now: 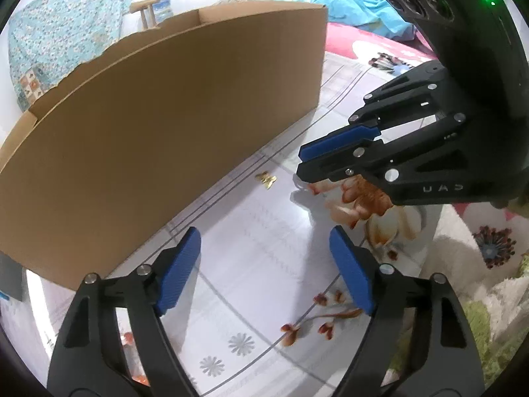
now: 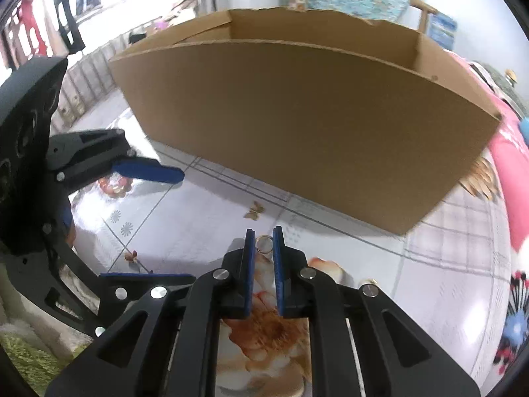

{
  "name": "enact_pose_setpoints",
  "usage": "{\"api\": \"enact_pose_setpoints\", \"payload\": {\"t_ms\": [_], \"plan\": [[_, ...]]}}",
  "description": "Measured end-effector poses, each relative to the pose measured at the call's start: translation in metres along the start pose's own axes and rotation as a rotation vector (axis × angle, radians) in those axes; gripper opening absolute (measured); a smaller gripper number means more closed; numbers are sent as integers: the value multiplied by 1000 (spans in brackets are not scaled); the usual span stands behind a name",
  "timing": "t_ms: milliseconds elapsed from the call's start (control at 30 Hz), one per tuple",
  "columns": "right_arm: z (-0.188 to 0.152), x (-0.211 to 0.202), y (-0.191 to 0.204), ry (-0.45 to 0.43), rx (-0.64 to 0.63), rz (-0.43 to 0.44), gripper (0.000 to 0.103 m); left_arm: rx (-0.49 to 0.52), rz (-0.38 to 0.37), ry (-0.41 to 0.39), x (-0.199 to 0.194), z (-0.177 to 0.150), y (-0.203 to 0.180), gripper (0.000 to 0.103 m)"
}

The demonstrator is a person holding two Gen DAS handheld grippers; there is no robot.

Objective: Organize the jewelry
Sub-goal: 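Grasp a small gold ring with the right gripper, then grasp another small gold ring with the left gripper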

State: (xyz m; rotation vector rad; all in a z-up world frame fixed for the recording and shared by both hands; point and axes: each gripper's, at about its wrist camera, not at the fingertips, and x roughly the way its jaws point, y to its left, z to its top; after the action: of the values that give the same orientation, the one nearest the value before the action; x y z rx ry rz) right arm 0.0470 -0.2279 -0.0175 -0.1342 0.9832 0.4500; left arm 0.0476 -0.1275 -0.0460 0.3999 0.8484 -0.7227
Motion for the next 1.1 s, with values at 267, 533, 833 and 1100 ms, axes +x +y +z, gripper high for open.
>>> {"api": "enact_pose_setpoints", "payload": {"t_ms": [267, 533, 833, 1100], "plan": [[-23, -28, -29, -16, 112, -108, 11, 89, -66, -60, 9, 20, -31, 56], [-51, -48, -67, -28, 222, -188, 11, 77, -178, -60, 39, 49, -41, 39], [-52, -47, -82, -64, 252, -167, 11, 148, -147, -10, 60, 73, -53, 32], [-58, -49, -90, -101, 279, -140, 11, 194, -173, 10, 65, 82, -56, 23]]}}
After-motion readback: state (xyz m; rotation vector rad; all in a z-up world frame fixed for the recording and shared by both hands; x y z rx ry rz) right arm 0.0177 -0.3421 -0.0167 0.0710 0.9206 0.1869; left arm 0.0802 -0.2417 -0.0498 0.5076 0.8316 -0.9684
